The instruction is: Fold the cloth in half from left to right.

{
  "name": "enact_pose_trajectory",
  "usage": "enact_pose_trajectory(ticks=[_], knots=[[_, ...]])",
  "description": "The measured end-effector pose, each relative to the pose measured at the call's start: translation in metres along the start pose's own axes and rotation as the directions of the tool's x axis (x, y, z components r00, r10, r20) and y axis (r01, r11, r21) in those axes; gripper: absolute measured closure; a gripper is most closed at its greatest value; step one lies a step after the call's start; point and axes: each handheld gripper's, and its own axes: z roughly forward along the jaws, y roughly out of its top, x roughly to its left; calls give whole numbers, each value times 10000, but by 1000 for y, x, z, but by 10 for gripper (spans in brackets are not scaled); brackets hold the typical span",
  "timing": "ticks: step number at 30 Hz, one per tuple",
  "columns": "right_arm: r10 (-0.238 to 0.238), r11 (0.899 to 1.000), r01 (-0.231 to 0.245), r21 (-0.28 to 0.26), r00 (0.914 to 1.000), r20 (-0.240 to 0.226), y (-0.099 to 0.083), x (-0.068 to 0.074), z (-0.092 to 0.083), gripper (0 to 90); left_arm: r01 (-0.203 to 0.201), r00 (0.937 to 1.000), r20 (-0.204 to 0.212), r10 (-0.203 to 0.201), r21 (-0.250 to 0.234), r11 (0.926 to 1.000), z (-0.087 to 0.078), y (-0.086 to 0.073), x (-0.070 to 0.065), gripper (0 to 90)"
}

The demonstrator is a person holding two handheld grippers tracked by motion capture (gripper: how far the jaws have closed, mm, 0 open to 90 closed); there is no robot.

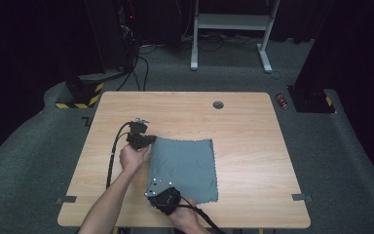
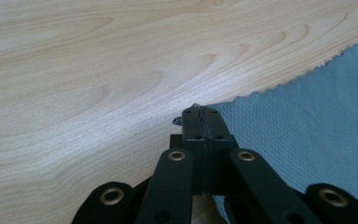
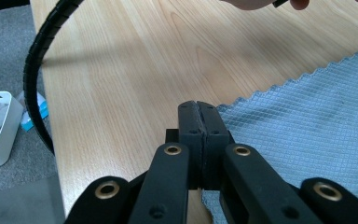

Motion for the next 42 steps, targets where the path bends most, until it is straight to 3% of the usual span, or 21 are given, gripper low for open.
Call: enact_pose_trajectory(ticks=[5, 10, 14, 24, 27, 33, 37, 42], knots=[[-142, 9997, 139, -177, 9998, -161, 8, 5, -1, 896, -103, 9999, -95, 103, -39, 9999, -14, -2, 8, 898], [-252, 9985, 232, -500, 9989, -407, 16, 9, -1, 896, 102, 9998, -191, -105, -140, 9998, -28, -8, 19, 898], [-312, 9978, 288, -593, 9987, -403, 16, 9, -3, 896, 215, 9995, -221, -218, -115, 9997, -30, -11, 22, 897], [381, 9980, -375, -500, 9992, 112, -11, -8, -21, 896, -248, 9997, -22, 248, -125, 9996, -9, -2, -5, 896], [623, 9966, -606, -551, 9976, 297, -20, -14, -29, 896, -216, 9997, 91, 218, -119, 9997, -3, 0, -12, 896], [1168, 9922, -1136, -513, 9910, 656, -44, -26, -42, 897, -156, 9997, 196, 159, -173, 9997, 4, 3, -19, 897], [1515, 9874, -1466, -591, 9845, 889, -57, -33, -52, 897, -395, 9990, 184, 397, -109, 9992, 7, 10, -25, 897], [1805, 9822, -1728, -732, 9766, 1167, -69, -38, -65, 897, -712, 9968, 367, 716, -126, 9974, 14, 21, -41, 897]])
